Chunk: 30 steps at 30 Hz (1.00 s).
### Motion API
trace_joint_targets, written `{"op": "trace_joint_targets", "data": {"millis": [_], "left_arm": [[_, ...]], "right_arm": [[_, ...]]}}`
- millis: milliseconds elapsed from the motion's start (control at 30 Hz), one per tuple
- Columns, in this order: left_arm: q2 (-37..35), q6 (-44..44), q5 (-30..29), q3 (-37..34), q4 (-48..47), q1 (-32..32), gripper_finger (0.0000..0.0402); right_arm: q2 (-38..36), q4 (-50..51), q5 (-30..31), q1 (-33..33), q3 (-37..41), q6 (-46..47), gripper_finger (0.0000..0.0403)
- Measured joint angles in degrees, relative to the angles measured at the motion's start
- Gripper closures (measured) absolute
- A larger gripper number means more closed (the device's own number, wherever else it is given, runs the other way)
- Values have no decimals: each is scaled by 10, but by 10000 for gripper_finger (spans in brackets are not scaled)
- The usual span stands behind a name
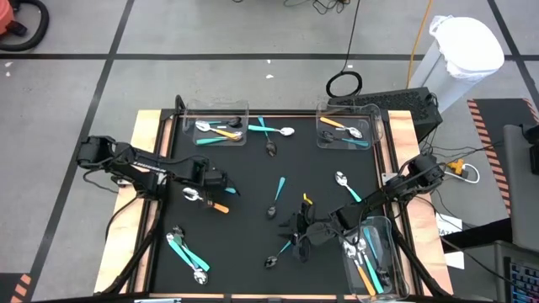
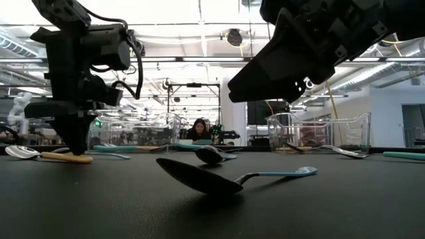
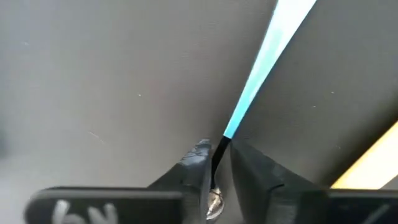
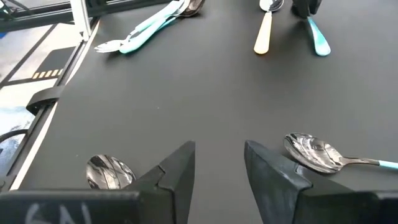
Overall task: Sort silverware by color (type)
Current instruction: Put the blue spoon into the top left transparent bin
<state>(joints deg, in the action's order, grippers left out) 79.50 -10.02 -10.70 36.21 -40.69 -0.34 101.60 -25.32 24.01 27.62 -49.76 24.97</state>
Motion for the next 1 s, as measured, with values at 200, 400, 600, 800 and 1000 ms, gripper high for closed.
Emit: {"op": "trace_joint_targets", "data": {"millis": [200, 400, 600, 800, 1000], "left_arm": [[0, -1, -28, 0, 24, 4, 394], [0, 0, -60, 12, 41, 8, 396], [0, 32, -70, 69, 37, 22, 400], [0, 79, -108, 138, 5, 50, 401], [0, 76, -89, 154, 1, 76, 389]], "right_arm": [[0, -1, 0, 0, 0, 0, 268], [0, -1, 0, 0, 0, 1, 268], [0, 1, 0, 2, 0, 1, 268], [0, 8, -2, 3, 0, 14, 268], [0, 25, -2, 8, 0, 23, 268]]}}
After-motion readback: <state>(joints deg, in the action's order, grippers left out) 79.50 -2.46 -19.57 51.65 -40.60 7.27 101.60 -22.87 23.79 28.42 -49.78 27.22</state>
